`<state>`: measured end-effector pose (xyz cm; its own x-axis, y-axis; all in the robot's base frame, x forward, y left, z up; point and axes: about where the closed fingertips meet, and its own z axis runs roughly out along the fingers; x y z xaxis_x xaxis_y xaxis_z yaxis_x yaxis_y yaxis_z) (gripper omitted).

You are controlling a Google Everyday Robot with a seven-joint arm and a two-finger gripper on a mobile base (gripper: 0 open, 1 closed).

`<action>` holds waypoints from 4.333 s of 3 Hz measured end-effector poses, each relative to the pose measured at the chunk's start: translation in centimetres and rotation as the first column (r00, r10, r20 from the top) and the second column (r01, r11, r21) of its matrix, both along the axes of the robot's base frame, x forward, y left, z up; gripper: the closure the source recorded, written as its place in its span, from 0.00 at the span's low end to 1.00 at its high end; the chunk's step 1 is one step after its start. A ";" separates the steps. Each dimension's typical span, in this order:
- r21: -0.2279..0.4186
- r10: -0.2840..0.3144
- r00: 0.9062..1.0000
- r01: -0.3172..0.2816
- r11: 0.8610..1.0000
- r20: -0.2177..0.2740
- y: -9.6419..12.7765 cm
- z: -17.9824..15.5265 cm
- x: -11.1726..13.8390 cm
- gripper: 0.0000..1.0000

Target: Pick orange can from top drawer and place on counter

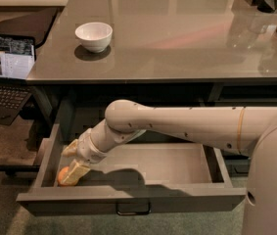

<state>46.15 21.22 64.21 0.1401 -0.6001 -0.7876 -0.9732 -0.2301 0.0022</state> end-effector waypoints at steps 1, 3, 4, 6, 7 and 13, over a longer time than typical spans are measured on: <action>-0.007 -0.001 1.000 0.001 1.000 -0.018 -0.1 -0.8 0.1 0.34; -0.016 0.006 0.999 -0.006 1.000 -0.050 -0.4 -2.2 0.1 0.51; -0.013 0.008 0.999 -0.009 1.000 -0.053 -0.5 -2.3 0.1 0.74; 0.008 0.008 1.000 -0.008 1.000 -0.030 -1.3 -1.0 0.3 1.00; 0.013 -0.006 1.000 0.006 1.000 0.022 -2.7 2.2 0.9 1.00; 0.011 -0.106 0.937 0.108 0.994 0.333 -2.6 24.8 12.6 1.00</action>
Offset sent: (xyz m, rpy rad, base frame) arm 0.0044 -0.0096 -0.0233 -0.0222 0.0548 -0.0092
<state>58.75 18.66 89.02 0.3283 -0.6316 -0.7024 -0.9373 -0.1260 -0.3248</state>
